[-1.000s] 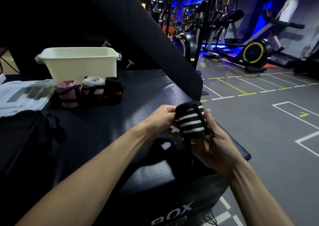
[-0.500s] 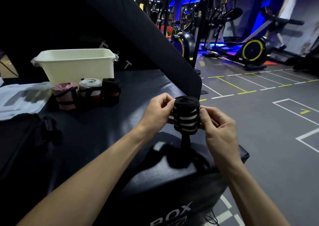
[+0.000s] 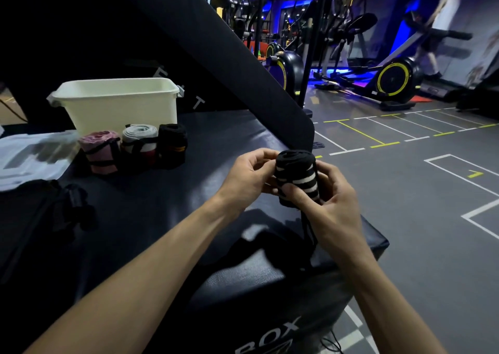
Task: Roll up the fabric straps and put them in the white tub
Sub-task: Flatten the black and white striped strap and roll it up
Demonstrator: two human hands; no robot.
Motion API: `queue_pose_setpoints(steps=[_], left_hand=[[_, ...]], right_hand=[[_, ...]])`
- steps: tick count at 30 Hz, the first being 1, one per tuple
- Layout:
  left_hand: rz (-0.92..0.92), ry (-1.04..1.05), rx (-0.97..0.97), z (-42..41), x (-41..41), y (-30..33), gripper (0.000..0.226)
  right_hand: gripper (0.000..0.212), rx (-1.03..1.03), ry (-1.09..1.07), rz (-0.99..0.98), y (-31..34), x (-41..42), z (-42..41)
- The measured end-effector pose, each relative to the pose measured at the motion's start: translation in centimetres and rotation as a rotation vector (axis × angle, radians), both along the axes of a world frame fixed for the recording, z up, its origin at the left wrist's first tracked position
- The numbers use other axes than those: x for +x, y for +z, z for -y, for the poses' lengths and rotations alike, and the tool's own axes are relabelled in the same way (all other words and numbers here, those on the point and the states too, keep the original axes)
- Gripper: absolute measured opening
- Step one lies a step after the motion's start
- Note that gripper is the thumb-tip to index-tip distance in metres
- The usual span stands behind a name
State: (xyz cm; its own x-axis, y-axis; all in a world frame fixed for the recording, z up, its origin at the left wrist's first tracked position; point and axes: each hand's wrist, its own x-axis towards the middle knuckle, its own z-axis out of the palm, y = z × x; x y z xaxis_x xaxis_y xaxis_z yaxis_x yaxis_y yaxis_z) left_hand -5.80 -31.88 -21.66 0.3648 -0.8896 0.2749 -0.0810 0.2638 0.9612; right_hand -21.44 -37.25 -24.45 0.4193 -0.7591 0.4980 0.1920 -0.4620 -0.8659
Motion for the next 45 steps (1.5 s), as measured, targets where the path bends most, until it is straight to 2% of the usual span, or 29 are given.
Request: queue_pose_setpoints(steps=[5,9,14,17,19,21,23,26,28,30,36,41,43,45], left_hand=[[-0.030,-0.104,0.006,-0.6,0.5,0.4,0.018],[0.013,-0.116,0.042,-0.8,0.8,0.4,0.020],[0.124,-0.155,0.066,-0.9,1.2,0.0,0.015],[0.096,-0.123,0.051,-0.8,1.4,0.1,0.010],[0.056,-0.063,0.036,-0.7,1.5,0.1,0.012],[0.030,0.003,0.020,-0.4,1.6,0.0,0.018],[0.022,0.050,0.009,-0.2,1.4,-0.1,0.023],[0.014,0.051,0.014,-0.1,1.0,-0.2,0.021],[0.015,0.008,0.038,0.0,0.6,-0.2,0.019],[0.004,-0.044,0.069,-0.1,0.4,-0.1,0.020],[0.041,-0.123,0.129,-0.8,0.8,0.4,0.016],[0.149,-0.114,0.160,-0.7,1.1,0.0,0.033],[0.204,-0.135,0.180,-0.8,1.4,0.0,0.038],[0.270,-0.198,0.208,-1.0,1.9,0.0,0.039]], right_hand=[[0.058,0.053,0.116,0.046,0.5,-1.1,0.1],[0.043,0.085,0.246,0.024,1.1,-1.9,0.2],[0.043,0.141,0.414,-0.044,1.2,-2.2,-0.3],[0.050,0.122,0.358,-0.042,1.5,-2.1,-0.5],[0.054,0.052,0.241,-0.036,1.3,-2.0,-0.3],[0.045,-0.051,0.113,-0.053,0.7,-1.9,0.3],[0.043,-0.123,0.082,-0.091,0.1,-1.6,0.3],[0.063,-0.253,0.016,-0.214,-0.7,-0.6,-0.5],[0.077,-0.273,-0.044,-0.193,-1.2,0.1,-0.8],[0.071,-0.256,-0.094,-0.134,-1.3,0.3,-0.4],[0.050,-0.204,-0.011,-0.138,-0.6,-0.5,0.2],[0.039,-0.115,0.146,-0.082,0.0,-0.8,-0.4],[0.037,-0.069,0.190,-0.057,0.0,-1.0,-0.4],[0.046,-0.039,0.184,-0.054,0.0,-1.2,-0.3]])
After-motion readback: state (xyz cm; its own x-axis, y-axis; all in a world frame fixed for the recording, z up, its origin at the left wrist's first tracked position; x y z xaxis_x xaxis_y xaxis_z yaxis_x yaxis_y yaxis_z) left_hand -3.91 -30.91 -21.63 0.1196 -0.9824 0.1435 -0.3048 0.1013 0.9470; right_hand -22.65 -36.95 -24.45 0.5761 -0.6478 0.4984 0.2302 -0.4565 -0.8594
